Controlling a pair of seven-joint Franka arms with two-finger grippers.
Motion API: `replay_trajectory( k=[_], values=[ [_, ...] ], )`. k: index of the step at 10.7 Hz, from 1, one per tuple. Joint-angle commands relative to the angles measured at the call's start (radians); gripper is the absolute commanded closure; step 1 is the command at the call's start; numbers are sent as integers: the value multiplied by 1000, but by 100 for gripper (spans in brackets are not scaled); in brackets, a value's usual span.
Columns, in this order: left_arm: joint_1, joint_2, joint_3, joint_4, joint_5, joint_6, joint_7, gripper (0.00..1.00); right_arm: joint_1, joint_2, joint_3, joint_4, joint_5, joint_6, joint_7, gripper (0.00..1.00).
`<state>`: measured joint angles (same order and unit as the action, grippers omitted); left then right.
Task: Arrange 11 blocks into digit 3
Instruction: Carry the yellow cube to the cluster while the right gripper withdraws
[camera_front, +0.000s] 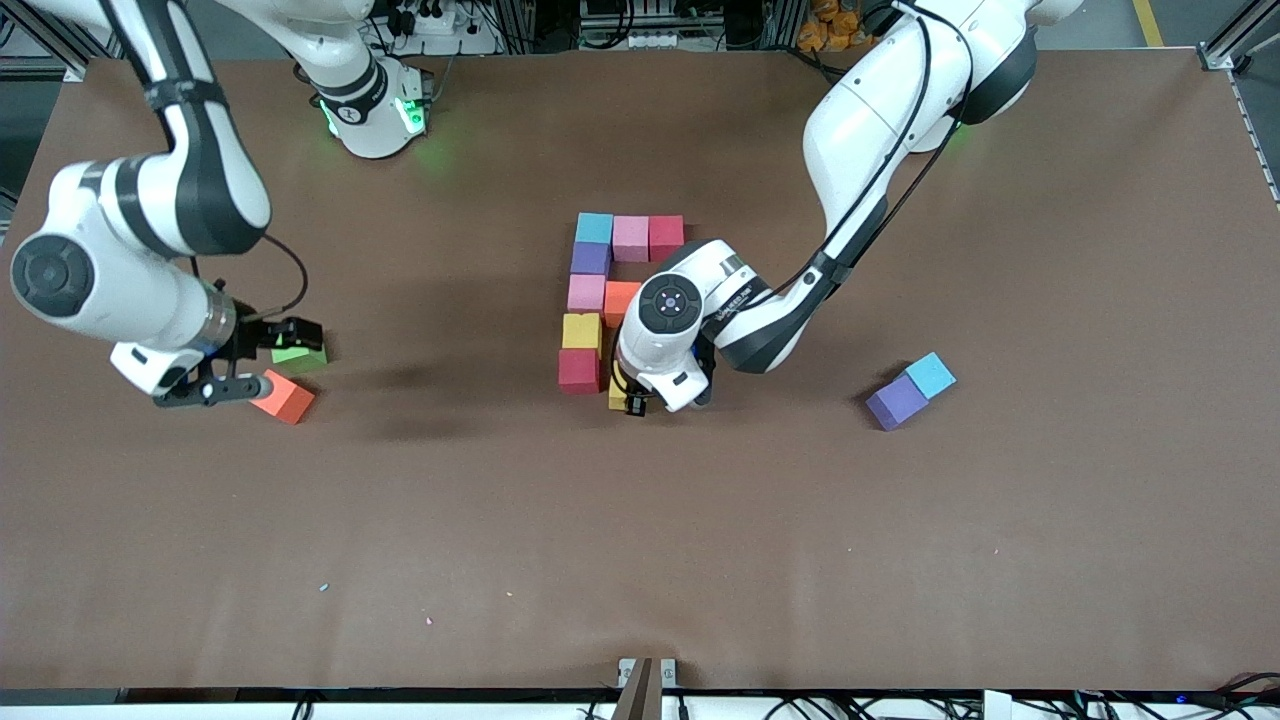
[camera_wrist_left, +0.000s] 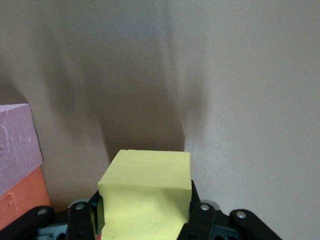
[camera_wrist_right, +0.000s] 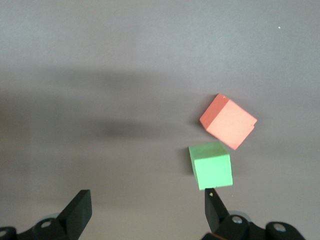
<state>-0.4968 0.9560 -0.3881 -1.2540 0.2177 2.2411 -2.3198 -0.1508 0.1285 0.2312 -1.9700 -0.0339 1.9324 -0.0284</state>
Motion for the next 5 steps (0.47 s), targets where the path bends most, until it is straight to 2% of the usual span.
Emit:
replay_trajectory(
  k=[1,3,5],
  values=[
    [-20,9,17,33,-37,-8,-30,100,19,-95,-25,-44,9,3,4,0],
    [-23,-2,17,25,-38,-35,-36,100,83,-98,-139,60,8,-82,4,0],
    [-31,-3,17,24,-38,-90,-50,100,92,-98,-170,175,8,-165,1,0]
  ],
)
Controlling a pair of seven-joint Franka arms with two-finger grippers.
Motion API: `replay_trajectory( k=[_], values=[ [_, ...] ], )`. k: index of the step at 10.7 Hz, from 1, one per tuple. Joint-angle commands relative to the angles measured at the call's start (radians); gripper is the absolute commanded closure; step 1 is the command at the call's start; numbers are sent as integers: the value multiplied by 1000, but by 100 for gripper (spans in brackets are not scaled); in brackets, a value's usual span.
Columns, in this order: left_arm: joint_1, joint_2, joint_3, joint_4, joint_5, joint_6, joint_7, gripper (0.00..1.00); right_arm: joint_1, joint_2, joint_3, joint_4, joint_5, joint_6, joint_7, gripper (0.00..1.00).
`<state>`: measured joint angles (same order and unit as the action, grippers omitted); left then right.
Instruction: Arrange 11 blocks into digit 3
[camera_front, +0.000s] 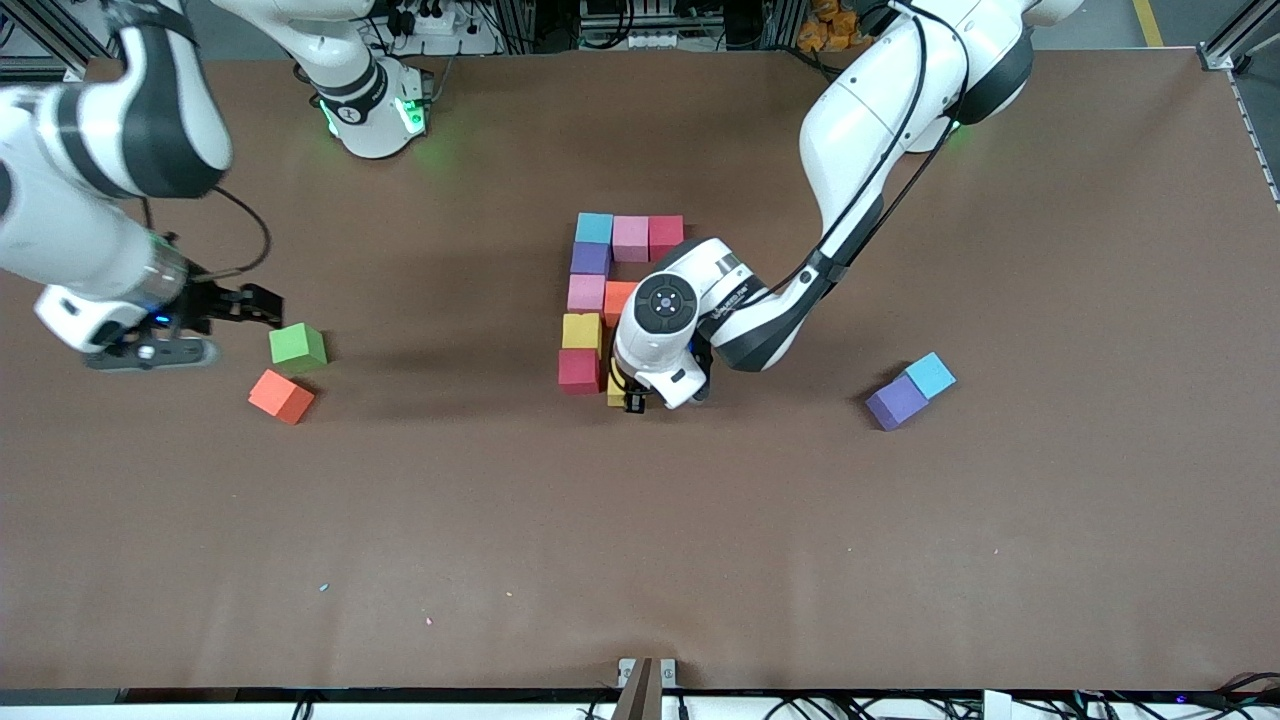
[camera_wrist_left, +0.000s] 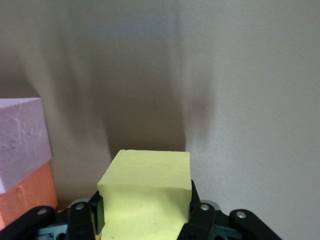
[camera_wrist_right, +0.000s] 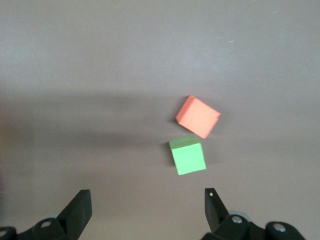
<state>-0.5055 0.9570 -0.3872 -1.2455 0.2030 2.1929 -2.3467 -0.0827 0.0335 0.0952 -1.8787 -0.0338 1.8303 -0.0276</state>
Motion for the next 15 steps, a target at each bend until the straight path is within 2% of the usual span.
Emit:
replay_trajectory(
  k=[1,2,5,15],
  values=[
    [-22,-4,16,15,-19,-44,-67,100,52,3,-75,140,8,-89,1,0],
    [-27,-3,16,14,-17,-44,-80,100,81,5,-113,195,11,-112,-5,0],
    [-39,0,16,15,-24,-42,-83,100,113,5,-117,314,11,-210,-2,0],
    [-53,11,33,27,-24,27,-79,100,120,16,-112,463,29,-379,-8,0]
  ],
)
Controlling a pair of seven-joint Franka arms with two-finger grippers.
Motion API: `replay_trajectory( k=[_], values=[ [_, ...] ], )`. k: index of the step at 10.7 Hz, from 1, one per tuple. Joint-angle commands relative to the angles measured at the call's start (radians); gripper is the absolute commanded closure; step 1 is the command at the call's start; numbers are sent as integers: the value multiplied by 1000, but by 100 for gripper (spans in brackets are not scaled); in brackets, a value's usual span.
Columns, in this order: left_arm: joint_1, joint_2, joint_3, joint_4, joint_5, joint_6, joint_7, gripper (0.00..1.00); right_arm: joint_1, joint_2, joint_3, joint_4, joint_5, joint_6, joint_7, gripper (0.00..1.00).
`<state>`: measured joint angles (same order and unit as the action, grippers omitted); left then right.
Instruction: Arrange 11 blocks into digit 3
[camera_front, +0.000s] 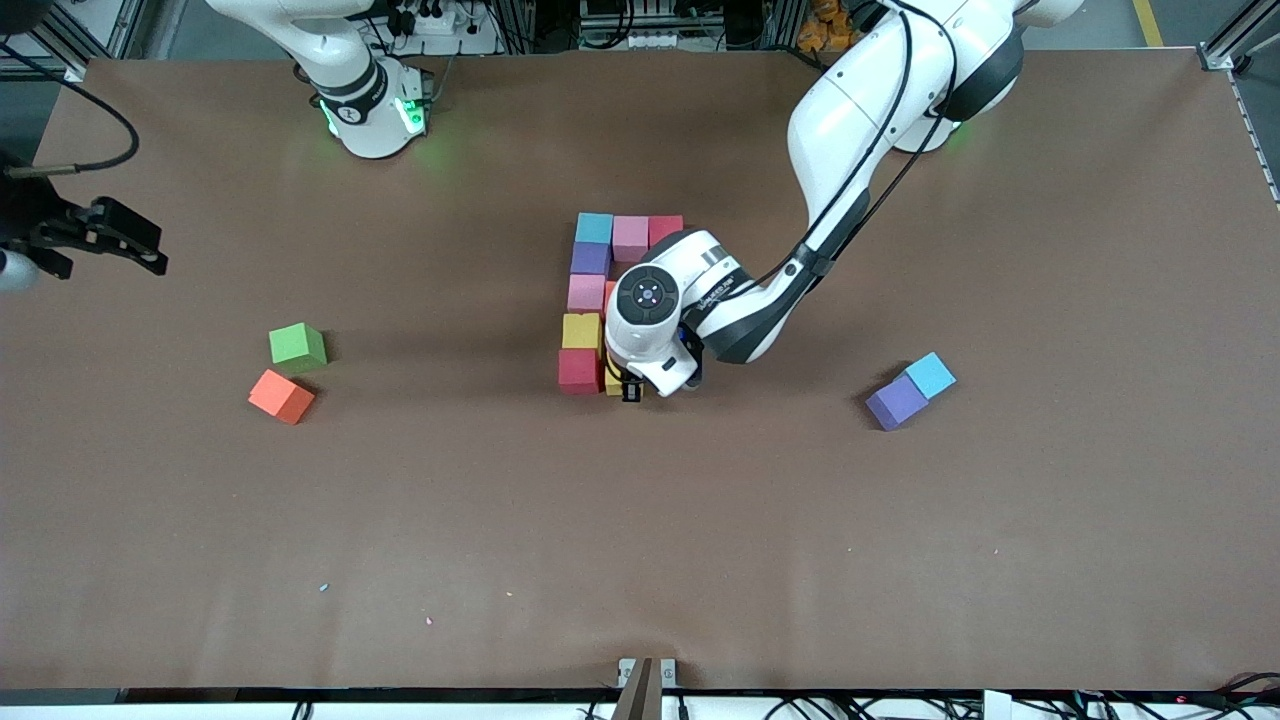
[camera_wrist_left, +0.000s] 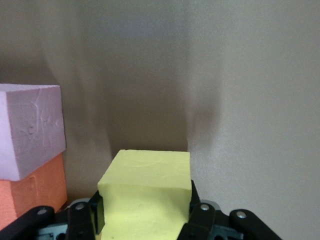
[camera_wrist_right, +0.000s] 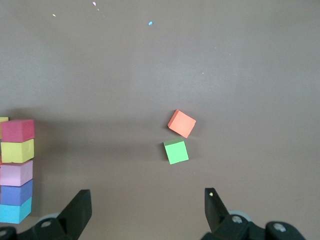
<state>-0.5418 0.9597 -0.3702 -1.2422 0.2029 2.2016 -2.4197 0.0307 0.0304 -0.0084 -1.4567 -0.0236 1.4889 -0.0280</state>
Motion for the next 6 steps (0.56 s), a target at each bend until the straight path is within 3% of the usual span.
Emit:
replay_trajectory(
  k=[1,6],
  values=[
    [-17,10,16,23,-25,38,-7,100,-2,19,-13,41,58,-42,-7,0],
    [-18,19,17,21,-23,40,-6,99,-12,42,-16,90,57,-76,-165,0]
  ],
)
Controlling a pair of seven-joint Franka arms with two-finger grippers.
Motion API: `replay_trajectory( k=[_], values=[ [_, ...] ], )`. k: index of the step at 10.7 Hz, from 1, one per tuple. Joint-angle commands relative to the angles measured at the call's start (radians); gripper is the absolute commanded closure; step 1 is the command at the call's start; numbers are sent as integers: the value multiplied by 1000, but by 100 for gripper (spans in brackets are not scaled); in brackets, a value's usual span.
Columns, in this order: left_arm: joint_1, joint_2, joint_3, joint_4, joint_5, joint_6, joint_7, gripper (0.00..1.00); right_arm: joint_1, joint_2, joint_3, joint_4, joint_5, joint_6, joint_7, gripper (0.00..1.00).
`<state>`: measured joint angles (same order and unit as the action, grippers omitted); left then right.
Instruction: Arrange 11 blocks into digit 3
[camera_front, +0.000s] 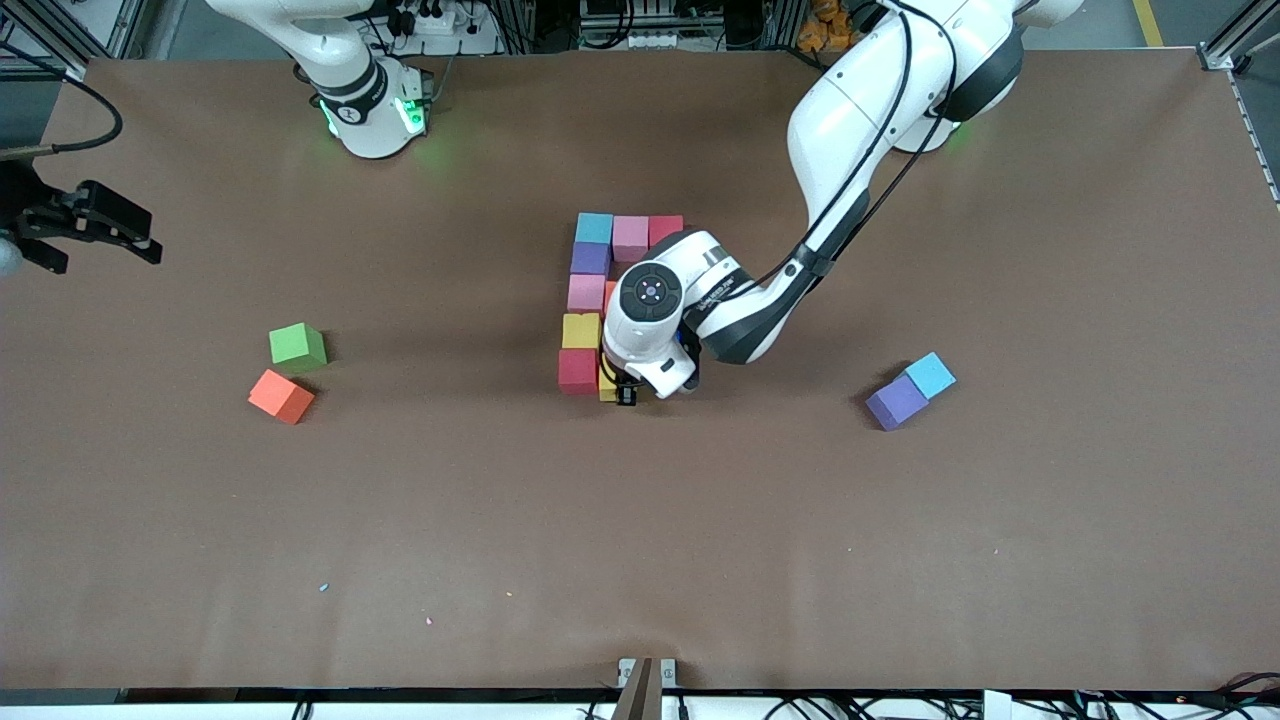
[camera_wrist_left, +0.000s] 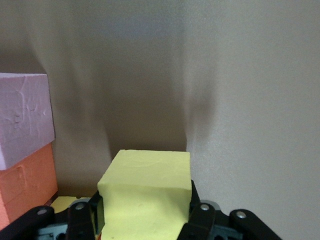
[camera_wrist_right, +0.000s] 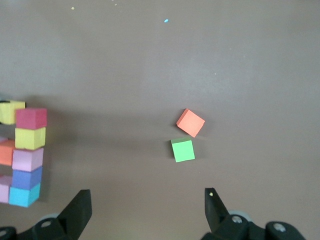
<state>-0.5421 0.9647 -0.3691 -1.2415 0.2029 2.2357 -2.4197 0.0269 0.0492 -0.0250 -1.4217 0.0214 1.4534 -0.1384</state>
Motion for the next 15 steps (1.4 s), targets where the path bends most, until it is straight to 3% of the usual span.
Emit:
replay_trajectory(
  k=[1,3,5,6,7,8,11,15],
  values=[
    [-19,20,16,20,-25,5,-6,96,-19,23,0,63,14,-44,-56,0],
    [-27,22,16,20,-25,5,-6,91,-53,23,-1,58,63,-33,-44,0],
    [-27,25,15,20,-25,5,-4,75,-61,21,0,31,49,4,-35,0],
    [-27,25,15,20,-25,5,-4,57,-67,15,0,6,51,18,-9,0],
    [-27,25,16,20,-23,5,2,18,-70,8,2,-21,51,31,23,0],
    [-27,23,22,20,-23,5,4,0,-67,8,2,-38,51,36,31,0],
    [-16,-10,19,16,-22,-22,4,0,-67,-14,2,-135,48,97,30,0],
    [11,-112,4,14,-23,-166,81,0,-62,-20,4,-148,46,96,29,0]
  ],
)
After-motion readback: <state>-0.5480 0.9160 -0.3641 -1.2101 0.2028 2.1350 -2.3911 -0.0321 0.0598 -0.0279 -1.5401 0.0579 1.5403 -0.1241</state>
